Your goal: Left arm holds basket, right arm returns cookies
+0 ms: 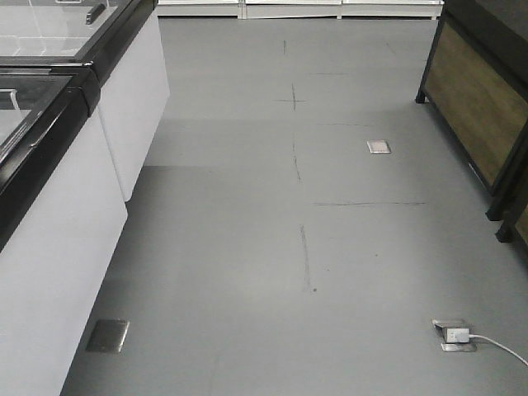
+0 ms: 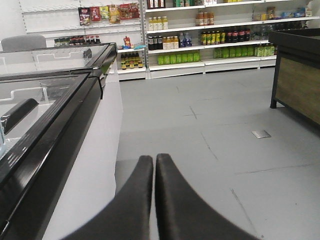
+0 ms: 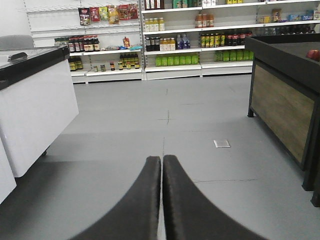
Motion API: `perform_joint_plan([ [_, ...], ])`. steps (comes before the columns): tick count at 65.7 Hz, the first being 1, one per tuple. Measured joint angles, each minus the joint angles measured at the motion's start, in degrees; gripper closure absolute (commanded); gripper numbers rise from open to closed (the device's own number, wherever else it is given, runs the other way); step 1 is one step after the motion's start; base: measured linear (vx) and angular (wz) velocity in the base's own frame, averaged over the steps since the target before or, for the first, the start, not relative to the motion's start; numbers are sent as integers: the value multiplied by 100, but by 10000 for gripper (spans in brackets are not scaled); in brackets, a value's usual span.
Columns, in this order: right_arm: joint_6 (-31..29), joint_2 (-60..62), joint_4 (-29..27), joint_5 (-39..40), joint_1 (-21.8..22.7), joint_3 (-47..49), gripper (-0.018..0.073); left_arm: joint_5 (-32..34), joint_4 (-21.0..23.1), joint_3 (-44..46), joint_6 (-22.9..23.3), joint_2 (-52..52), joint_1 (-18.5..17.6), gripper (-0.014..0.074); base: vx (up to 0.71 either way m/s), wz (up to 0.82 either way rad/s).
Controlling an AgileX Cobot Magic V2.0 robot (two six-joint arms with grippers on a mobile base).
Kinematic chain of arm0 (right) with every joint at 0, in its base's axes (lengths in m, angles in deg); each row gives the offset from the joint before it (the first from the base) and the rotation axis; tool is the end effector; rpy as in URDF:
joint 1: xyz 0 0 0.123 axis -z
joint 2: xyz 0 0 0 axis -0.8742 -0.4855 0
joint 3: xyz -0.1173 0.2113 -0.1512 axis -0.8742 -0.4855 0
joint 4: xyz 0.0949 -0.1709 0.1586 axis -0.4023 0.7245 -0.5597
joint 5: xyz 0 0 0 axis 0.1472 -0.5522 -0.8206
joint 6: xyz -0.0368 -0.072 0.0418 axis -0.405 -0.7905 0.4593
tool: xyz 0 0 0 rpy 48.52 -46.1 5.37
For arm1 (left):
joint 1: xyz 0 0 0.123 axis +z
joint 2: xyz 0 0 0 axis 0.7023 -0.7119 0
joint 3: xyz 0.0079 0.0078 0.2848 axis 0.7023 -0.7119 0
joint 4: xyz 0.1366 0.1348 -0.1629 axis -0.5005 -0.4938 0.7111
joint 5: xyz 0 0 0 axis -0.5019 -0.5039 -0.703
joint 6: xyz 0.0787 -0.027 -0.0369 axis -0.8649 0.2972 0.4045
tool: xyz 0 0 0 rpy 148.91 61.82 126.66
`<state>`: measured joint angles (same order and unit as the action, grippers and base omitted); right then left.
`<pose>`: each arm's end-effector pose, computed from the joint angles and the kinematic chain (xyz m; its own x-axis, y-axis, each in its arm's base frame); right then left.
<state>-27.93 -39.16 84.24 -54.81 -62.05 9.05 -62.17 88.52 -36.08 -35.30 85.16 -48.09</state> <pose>0.0567 0.0007 0.1931 -0.0476 0.0259 -0.9985 -0.0133 0.9996 0.0265 0.0567 -0.0032 0.1909 -0.0579 0.0323 -0.9978 0.0600 0.9978 0.0288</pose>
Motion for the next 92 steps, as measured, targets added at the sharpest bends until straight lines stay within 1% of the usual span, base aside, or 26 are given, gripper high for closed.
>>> perform_joint_plan([
  [85,0,0,0,0,0,0,568,0,0,0,0,0,0,603,0,0],
  [92,0,0,0,0,0,0,568,185,0,0,0,0,0,603,0,0],
])
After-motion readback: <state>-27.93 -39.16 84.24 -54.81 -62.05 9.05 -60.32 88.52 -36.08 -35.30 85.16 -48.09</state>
